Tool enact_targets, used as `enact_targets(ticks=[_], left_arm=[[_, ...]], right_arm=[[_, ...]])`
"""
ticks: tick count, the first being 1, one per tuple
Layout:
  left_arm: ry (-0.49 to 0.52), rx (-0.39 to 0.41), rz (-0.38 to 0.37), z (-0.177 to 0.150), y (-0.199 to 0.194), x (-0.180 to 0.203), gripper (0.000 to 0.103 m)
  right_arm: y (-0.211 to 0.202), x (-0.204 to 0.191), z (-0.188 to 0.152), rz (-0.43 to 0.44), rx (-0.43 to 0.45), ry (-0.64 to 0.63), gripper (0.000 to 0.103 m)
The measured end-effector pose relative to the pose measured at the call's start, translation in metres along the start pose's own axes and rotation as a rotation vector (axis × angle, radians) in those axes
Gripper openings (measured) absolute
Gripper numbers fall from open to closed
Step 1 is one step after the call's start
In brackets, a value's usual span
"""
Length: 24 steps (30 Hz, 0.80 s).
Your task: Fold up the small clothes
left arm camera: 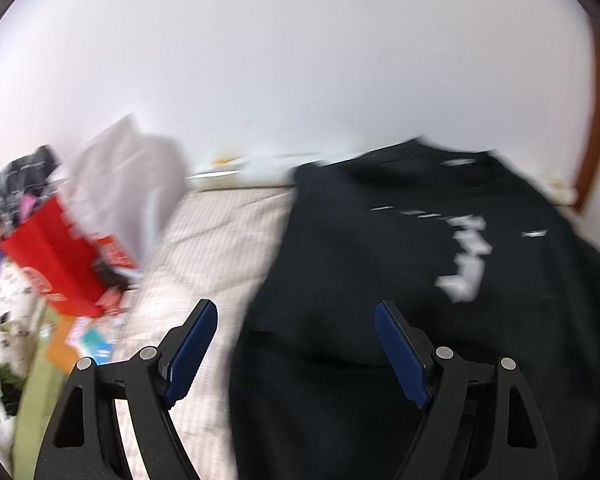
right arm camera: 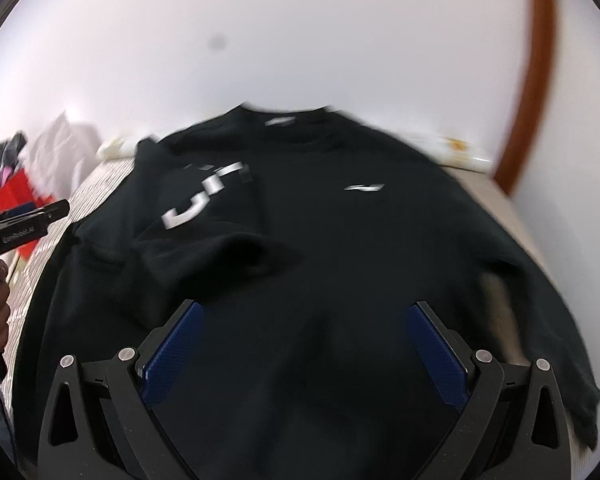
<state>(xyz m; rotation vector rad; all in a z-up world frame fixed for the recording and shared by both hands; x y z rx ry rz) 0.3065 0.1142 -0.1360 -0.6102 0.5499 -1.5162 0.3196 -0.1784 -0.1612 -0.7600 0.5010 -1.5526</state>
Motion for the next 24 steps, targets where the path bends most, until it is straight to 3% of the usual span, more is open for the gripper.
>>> enact_targets(ticks=[4, 9, 13, 15, 16, 17, 19, 24], left_arm=[[-0.056, -0.046, -0.010, 0.003, 0.033, -0.033, 0.080], [-0.092, -0.091, -0.035, -0.006, 0.068, -0.038, 0.080], [-0.072, -0.106, -0.074, -0.018, 0.079, -0.030, 0.080], [-0.079, -0.116, -0.079, -0.022, 0.083, -0.031, 0.080], [-0.086, -0.120, -0.084, -0.024, 0.085, -0.032, 0.080], [-0.091, -0.119, -0.090, -0.024, 0.086, -0.033, 0.080], [-0.111, -0.124, -0.109, -0.025, 0.088, -0.036, 0.080], [-0.159, -0.132, -0.135, -0.029, 0.090, -0.043, 0.081]], right_arm=[[0.013, -0.061, 0.012, 0.065, 0.001, -0.113, 0.100], [0.023, -0.127, 0.012, 0.147, 0.007, -0.245, 0.100], [0.044, -0.156, 0.007, 0.127, -0.006, -0.329, 0.099], [0.054, -0.160, 0.008, 0.109, -0.005, -0.344, 0.079], [0.058, -0.159, 0.008, 0.107, -0.010, -0.345, 0.049], [0.060, -0.156, 0.010, 0.121, -0.021, -0.341, 0.033], [0.055, -0.143, 0.018, 0.163, 0.001, -0.305, 0.019], [0.025, -0.060, 0.052, 0.132, 0.121, -0.107, 0.018]])
Point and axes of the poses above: each gripper's, at about its wrist camera, not at the fingertips, and y roughly the way its jaws point, x to its right, z to its top, the point moved 4 cm from there along y, roughly the way its jaws point, and after that the axes turned 12 degrees about -z, right-handed, at the moved point
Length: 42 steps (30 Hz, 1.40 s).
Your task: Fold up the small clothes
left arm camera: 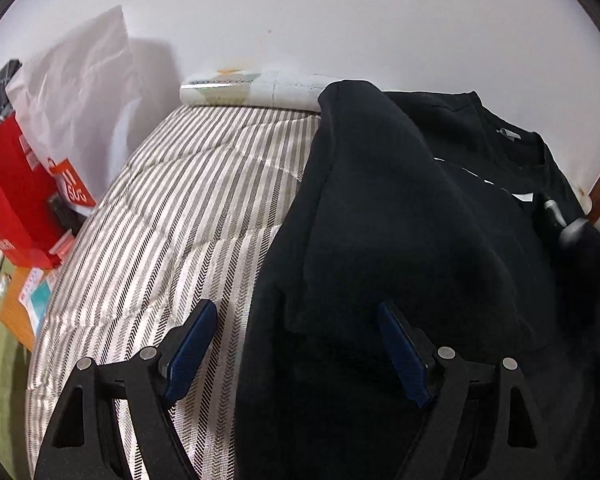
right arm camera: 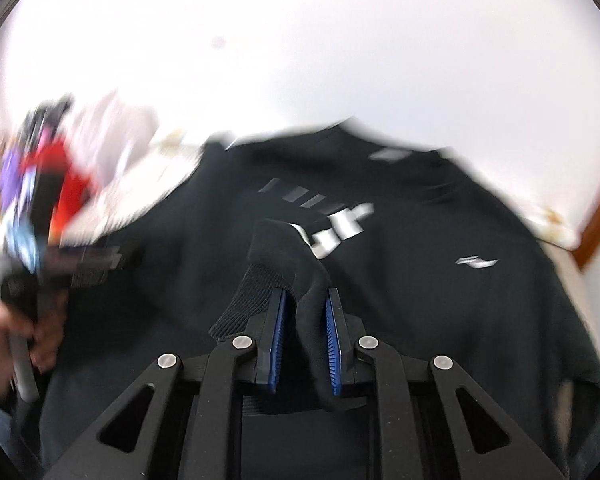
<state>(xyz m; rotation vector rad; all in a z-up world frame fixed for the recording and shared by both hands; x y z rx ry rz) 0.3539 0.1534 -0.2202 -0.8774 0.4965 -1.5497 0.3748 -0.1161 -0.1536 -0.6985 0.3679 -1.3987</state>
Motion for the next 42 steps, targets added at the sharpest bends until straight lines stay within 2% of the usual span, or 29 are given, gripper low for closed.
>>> enact_targets(ticks=[3, 6, 9, 11, 12, 14, 16, 17, 20, 22, 25, 31, 33, 37, 40, 42], left_arm=[[-0.014, 0.001, -0.002, 0.000, 0.000, -0.002, 0.082], [-0.009, 0.001, 0.005, -0.001, 0.000, -0.002, 0.082], [-0.012, 0.001, 0.002, -0.001, 0.001, -0.002, 0.082], [-0.013, 0.000, 0.000, -0.001, 0.001, -0.002, 0.082], [-0.013, 0.000, 0.001, -0.001, 0.001, -0.002, 0.082], [-0.011, 0.000, 0.004, 0.000, 0.002, -0.002, 0.082], [-0.013, 0.000, 0.002, 0.000, 0.002, -0.002, 0.082], [-0.013, 0.000, 0.003, 0.000, 0.002, -0.002, 0.082], [-0.013, 0.001, 0.003, 0.000, 0.002, -0.002, 0.082], [-0.013, 0.001, 0.003, 0.000, 0.002, -0.002, 0.082], [-0.025, 0.005, 0.007, 0.000, 0.000, -0.005, 0.083], [-0.040, 0.012, 0.015, 0.000, -0.002, -0.011, 0.083], [-0.046, 0.015, 0.019, 0.000, -0.003, -0.013, 0.083], [-0.056, 0.018, 0.016, 0.001, -0.003, -0.015, 0.083], [-0.058, 0.020, 0.016, 0.001, -0.004, -0.016, 0.083], [-0.060, 0.020, 0.014, 0.001, -0.003, -0.015, 0.083]], right_arm=[[-0.005, 0.069, 0.003, -0.070, -0.004, 0.143, 0.018], [0.011, 0.126, -0.015, -0.133, -0.092, 0.273, 0.021], [0.023, 0.169, -0.040, -0.276, -0.169, 0.331, 0.022], [0.023, 0.187, -0.053, -0.316, -0.193, 0.359, 0.024], [0.020, 0.189, -0.056, -0.304, -0.190, 0.374, 0.026], [0.013, 0.185, -0.056, -0.264, -0.167, 0.380, 0.041], [0.010, 0.173, -0.049, -0.261, -0.134, 0.339, 0.054], [0.010, 0.165, -0.046, -0.269, -0.112, 0.306, 0.055], [0.025, 0.148, -0.042, -0.276, -0.102, 0.224, 0.055], [0.053, 0.146, -0.051, -0.302, -0.180, 0.195, 0.055], [0.075, 0.157, -0.068, -0.343, -0.284, 0.227, 0.055], [0.040, 0.154, -0.063, -0.356, -0.236, 0.235, 0.057], [0.023, 0.148, -0.053, -0.335, -0.209, 0.233, 0.057], [-0.001, 0.128, -0.021, -0.290, -0.142, 0.165, 0.065], [-0.017, 0.128, -0.016, -0.317, -0.102, 0.140, 0.071], [-0.030, 0.141, -0.029, -0.377, -0.096, 0.154, 0.071]])
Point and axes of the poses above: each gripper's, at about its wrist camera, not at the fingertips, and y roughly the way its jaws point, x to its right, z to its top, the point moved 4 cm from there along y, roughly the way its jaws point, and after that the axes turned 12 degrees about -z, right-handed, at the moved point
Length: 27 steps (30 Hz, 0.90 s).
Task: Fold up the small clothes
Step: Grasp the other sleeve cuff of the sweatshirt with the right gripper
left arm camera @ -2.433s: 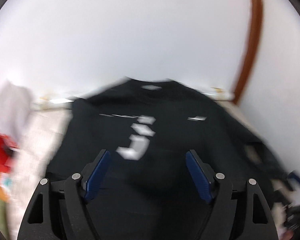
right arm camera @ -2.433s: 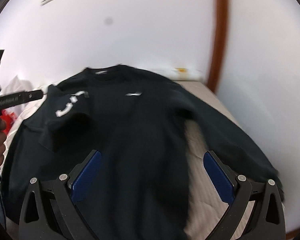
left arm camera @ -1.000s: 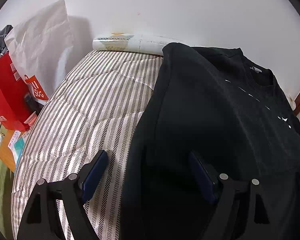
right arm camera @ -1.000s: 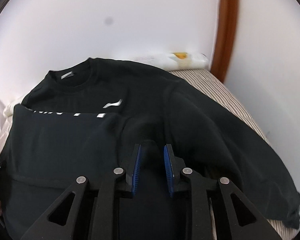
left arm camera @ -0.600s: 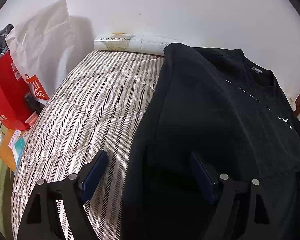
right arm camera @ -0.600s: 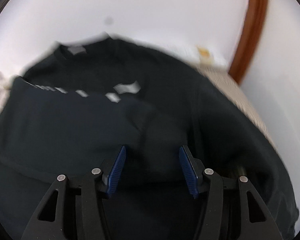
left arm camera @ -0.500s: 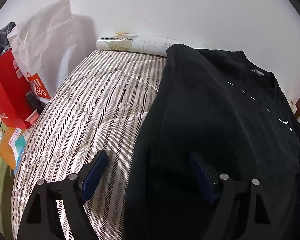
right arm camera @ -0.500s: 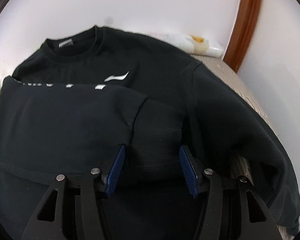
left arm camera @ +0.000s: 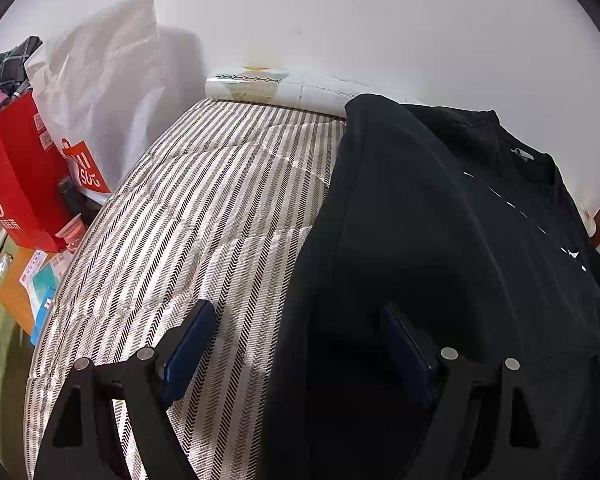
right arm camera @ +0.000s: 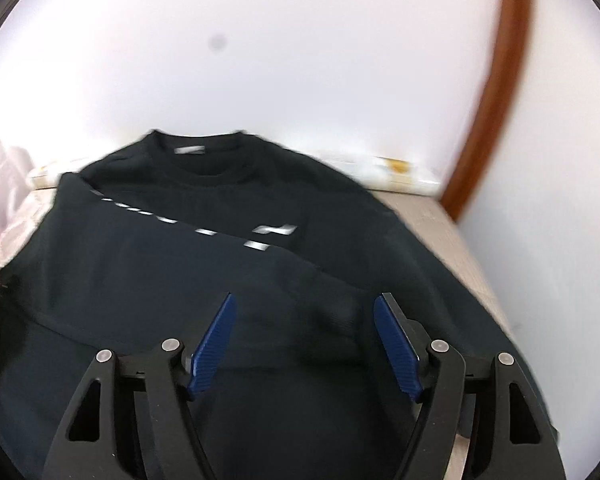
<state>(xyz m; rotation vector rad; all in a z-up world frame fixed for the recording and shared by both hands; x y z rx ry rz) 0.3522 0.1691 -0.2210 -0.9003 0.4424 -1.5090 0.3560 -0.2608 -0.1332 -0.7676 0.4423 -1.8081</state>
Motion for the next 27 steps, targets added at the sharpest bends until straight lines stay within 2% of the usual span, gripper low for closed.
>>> enact_targets(ticks=[4, 8, 9, 13, 17, 20, 24, 27], left_arm=[[0.007, 0.001, 0.005, 0.000, 0.000, 0.002, 0.082], [0.018, 0.000, 0.004, -0.002, 0.000, 0.006, 0.082], [0.020, -0.002, 0.005, -0.002, -0.001, 0.007, 0.082], [0.026, -0.017, -0.014, -0.009, -0.005, 0.013, 0.082], [0.013, -0.044, -0.014, -0.016, -0.011, 0.018, 0.082], [0.036, -0.059, -0.020, -0.031, -0.027, 0.025, 0.082], [0.130, -0.028, 0.008, -0.059, -0.057, 0.032, 0.082], [0.143, -0.009, 0.012, -0.071, -0.074, 0.028, 0.082]], right_arm=[[0.005, 0.068, -0.042, -0.137, -0.060, 0.070, 0.076], [0.013, 0.146, -0.101, -0.341, -0.170, 0.077, 0.076], [0.013, 0.161, -0.114, -0.351, -0.190, 0.092, 0.076], [0.006, 0.213, -0.165, -0.348, -0.255, 0.176, 0.077], [0.010, 0.236, -0.203, -0.304, -0.302, 0.167, 0.078], [0.014, 0.242, -0.215, -0.307, -0.277, 0.138, 0.080], [0.020, 0.249, -0.212, -0.290, -0.249, 0.164, 0.081], [0.032, 0.258, -0.209, -0.267, -0.240, 0.205, 0.081]])
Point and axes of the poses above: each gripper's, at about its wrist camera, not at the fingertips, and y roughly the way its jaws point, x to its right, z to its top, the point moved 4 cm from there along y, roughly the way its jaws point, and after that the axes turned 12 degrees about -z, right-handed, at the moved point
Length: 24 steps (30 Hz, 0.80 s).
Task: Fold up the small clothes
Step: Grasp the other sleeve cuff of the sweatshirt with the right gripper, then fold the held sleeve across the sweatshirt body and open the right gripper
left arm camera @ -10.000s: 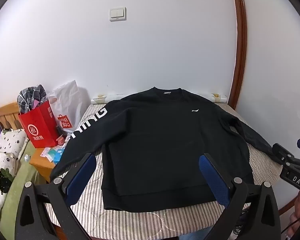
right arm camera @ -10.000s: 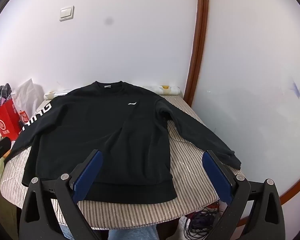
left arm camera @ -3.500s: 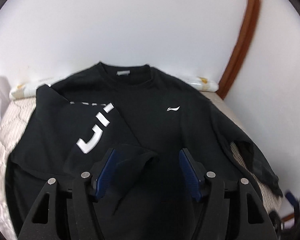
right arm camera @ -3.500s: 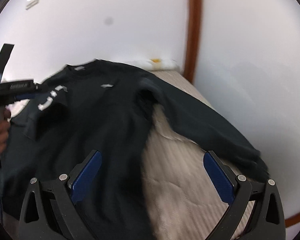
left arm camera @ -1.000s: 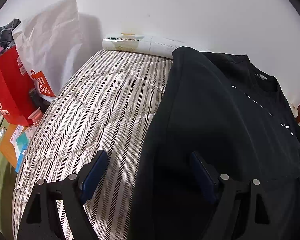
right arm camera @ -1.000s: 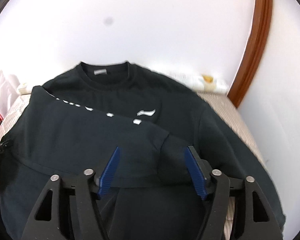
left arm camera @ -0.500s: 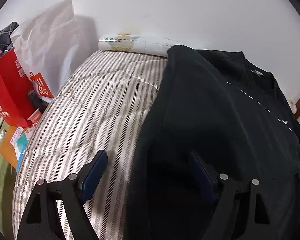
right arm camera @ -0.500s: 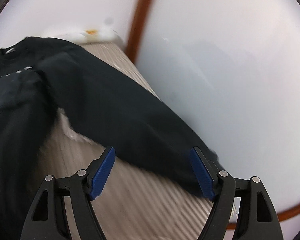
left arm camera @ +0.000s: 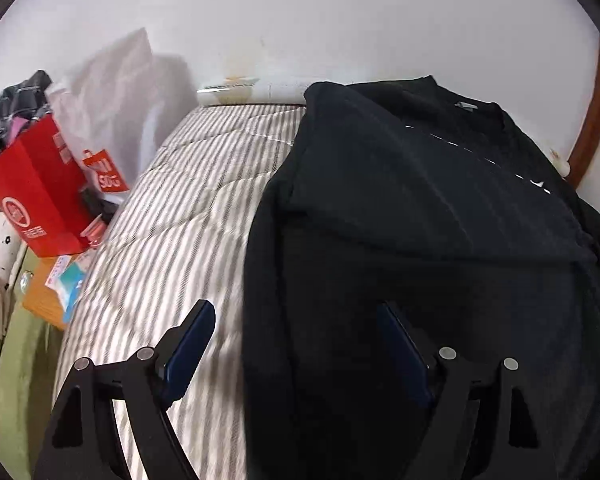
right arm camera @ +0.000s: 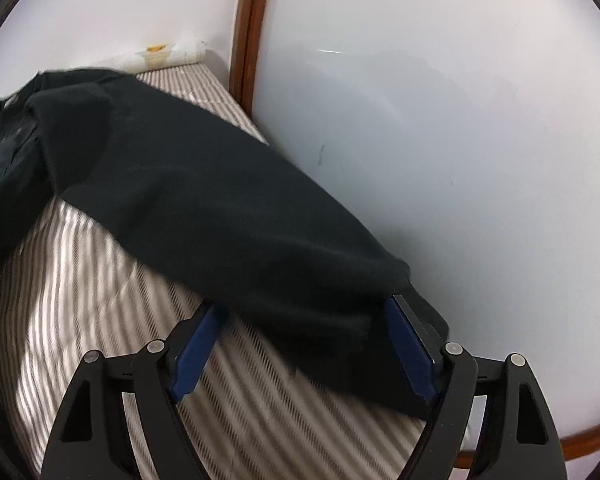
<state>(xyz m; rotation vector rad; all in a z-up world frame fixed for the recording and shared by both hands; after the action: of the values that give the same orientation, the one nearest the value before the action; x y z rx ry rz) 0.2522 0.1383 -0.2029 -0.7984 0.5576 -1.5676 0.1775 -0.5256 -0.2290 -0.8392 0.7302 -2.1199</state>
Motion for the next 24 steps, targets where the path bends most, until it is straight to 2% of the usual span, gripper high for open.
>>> enact_targets(ticks=[1, 2, 3, 4, 7, 11, 14, 18, 22, 24], left_arm=[[0.002, -0.001, -0.005, -0.005, -0.006, -0.001, 0.082], [0.005, -0.002, -0.008, -0.010, -0.010, -0.002, 0.082], [0.011, -0.005, -0.004, -0.015, -0.015, -0.002, 0.082], [0.021, -0.010, 0.001, -0.020, -0.018, -0.002, 0.082], [0.051, -0.015, 0.018, -0.033, -0.027, -0.001, 0.082], [0.054, -0.019, 0.016, -0.044, -0.037, -0.006, 0.082], [0.037, -0.024, -0.017, -0.050, -0.039, -0.010, 0.082], [0.025, -0.015, -0.032, -0.055, -0.034, -0.014, 0.082], [0.014, -0.008, -0.010, -0.056, -0.026, -0.017, 0.082], [-0.013, -0.023, -0.046, -0.054, -0.022, -0.021, 0.082]], right_arm=[[0.007, 0.003, 0.002, 0.012, -0.001, 0.013, 0.074], [0.006, 0.002, 0.005, 0.021, 0.000, 0.013, 0.046], [0.007, 0.000, 0.005, 0.026, 0.003, 0.002, 0.028], [0.006, -0.002, 0.006, 0.012, 0.009, -0.017, 0.017], [-0.010, -0.004, 0.014, -0.059, 0.071, -0.032, 0.015], [-0.064, -0.006, 0.048, -0.001, 0.181, 0.019, 0.015], [-0.115, -0.028, 0.078, 0.056, 0.277, 0.008, 0.015], [-0.179, -0.083, 0.116, 0.129, 0.392, -0.033, 0.015], [-0.239, -0.153, 0.140, 0.251, 0.465, -0.082, 0.015], [-0.267, -0.193, 0.145, 0.304, 0.499, -0.125, 0.015]])
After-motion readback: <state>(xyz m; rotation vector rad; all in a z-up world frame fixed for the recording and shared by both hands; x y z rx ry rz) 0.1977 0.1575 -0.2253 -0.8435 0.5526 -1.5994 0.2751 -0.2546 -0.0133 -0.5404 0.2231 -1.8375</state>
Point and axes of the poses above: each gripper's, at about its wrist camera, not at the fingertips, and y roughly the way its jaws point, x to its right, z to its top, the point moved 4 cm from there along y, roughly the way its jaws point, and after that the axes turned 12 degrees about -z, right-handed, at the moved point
